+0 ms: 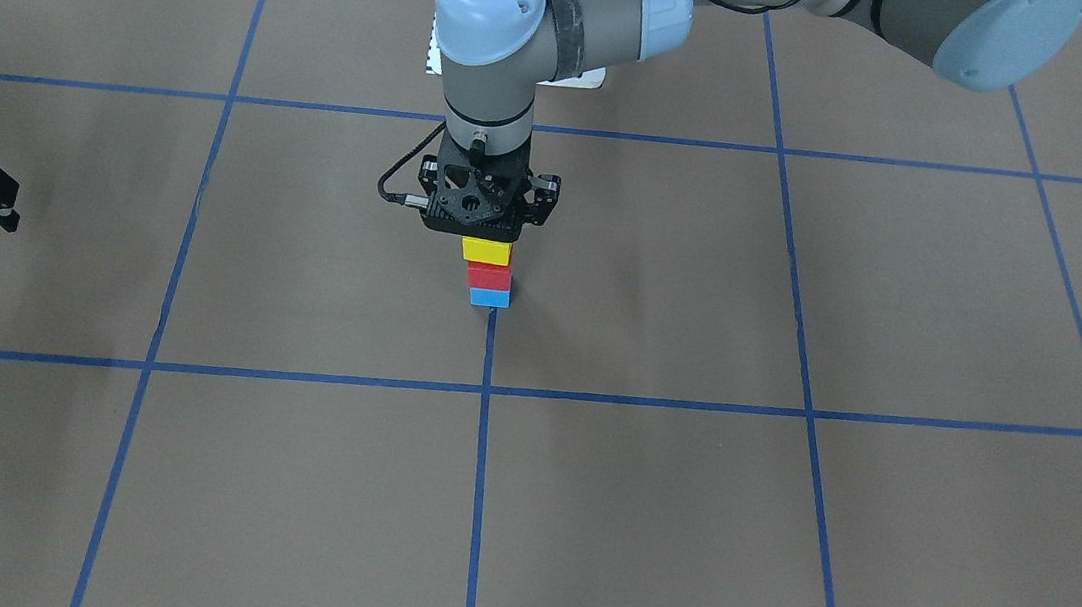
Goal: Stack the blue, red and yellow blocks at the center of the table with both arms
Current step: 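Lower the yellow cube onto the red cube and open the left gripper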
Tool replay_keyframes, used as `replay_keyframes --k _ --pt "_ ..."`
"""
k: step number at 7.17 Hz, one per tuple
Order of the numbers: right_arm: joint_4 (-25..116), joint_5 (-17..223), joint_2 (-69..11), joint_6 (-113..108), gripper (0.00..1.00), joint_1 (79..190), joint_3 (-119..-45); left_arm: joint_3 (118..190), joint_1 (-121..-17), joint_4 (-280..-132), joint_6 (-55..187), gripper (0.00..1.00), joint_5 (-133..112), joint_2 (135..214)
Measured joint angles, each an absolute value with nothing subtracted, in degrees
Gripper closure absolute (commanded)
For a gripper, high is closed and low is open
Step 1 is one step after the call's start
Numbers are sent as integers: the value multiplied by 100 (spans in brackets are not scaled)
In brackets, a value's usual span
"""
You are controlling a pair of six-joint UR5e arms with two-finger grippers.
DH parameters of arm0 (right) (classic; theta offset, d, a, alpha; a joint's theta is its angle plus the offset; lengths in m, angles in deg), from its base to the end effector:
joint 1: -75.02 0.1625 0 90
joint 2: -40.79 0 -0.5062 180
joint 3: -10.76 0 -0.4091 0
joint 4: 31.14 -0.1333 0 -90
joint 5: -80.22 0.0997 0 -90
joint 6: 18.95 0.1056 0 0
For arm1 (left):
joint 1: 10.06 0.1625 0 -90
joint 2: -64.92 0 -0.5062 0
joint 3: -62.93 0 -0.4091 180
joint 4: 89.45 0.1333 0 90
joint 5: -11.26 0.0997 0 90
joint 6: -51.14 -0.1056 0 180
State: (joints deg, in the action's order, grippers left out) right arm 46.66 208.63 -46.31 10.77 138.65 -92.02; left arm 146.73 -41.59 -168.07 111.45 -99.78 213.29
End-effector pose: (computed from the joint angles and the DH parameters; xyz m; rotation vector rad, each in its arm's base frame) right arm -0.1820 -0.5195 0.5840 0.1042 -0.7993 -0.1078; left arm 0.6506 -0.5111 0.1143 0.0558 0.7844 0.1002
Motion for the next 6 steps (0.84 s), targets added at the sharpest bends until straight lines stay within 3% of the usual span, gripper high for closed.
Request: replay_keyframes --k 6 --pt "4665 20862 -4631 1093 0 13874 -9231 14620 -4161 -16822 11154 100 -9941 21325"
